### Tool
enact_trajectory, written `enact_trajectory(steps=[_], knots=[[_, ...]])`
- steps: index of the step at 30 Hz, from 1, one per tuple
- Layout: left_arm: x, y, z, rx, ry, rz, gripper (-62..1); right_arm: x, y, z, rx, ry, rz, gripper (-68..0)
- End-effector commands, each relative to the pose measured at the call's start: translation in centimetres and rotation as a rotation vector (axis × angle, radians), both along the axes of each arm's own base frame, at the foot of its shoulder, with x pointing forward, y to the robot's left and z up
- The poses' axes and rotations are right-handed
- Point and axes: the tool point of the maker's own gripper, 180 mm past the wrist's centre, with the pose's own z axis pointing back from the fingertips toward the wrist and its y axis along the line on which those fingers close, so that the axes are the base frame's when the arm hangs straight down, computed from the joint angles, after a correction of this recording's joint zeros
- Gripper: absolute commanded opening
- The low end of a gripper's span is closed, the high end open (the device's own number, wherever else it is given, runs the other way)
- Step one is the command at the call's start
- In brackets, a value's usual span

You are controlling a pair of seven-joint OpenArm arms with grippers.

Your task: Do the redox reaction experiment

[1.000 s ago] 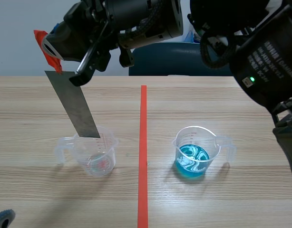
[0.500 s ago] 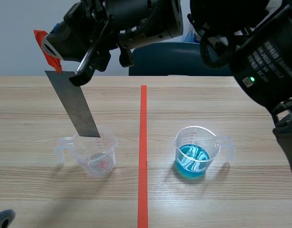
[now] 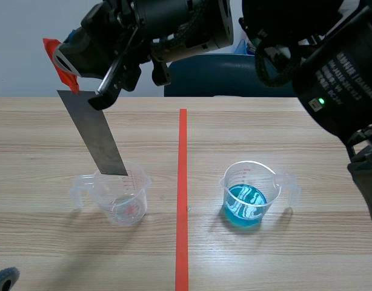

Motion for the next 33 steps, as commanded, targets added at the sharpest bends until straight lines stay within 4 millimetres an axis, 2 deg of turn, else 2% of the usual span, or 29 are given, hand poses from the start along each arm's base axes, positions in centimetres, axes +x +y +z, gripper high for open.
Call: enact_trajectory(steps=[1, 20, 33], knots=[[0.1, -0.4, 0.8, -0.018, -0.019, 0.000, 1.4, -0.1, 0.2, 1.4, 0.033, -0.029, 0.013, -66.9], [0.1, -0.3, 0.5, -0.008, -0.006, 0.002, 1.4, -0.1, 0.2, 1.4, 0.034, -0.028, 0.013, -66.9], [0.2, -0.3, 0.5, -0.008, -0.010, 0.002, 1.4, 1.2, 0.1, 0.0, 0.057, 0.035, -0.004, -66.9]])
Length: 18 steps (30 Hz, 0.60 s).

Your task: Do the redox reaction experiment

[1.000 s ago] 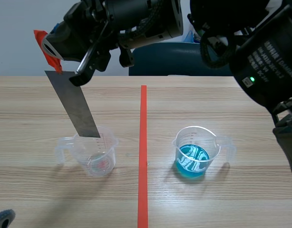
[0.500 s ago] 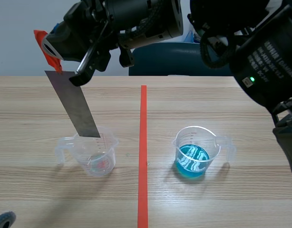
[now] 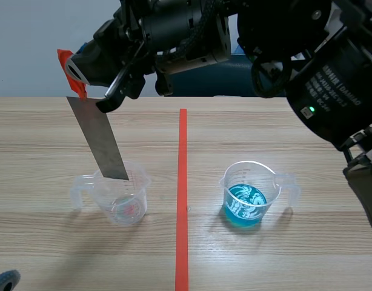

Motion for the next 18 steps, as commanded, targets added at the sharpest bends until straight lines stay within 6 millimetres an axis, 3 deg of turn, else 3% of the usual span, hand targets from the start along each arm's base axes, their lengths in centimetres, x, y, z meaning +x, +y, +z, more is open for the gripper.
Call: enact_trajectory(steps=[1, 18], knots=[[0.2, -0.4, 1.0, -0.022, -0.030, -0.001, 1.4, 0.0, 0.3, 1.5, 0.038, -0.027, 0.013, -66.9], [0.2, -0.4, 1.0, -0.022, -0.030, -0.001, 1.4, 0.9, 1.0, -3.3, 0.028, -0.002, 0.004, -66.9]])
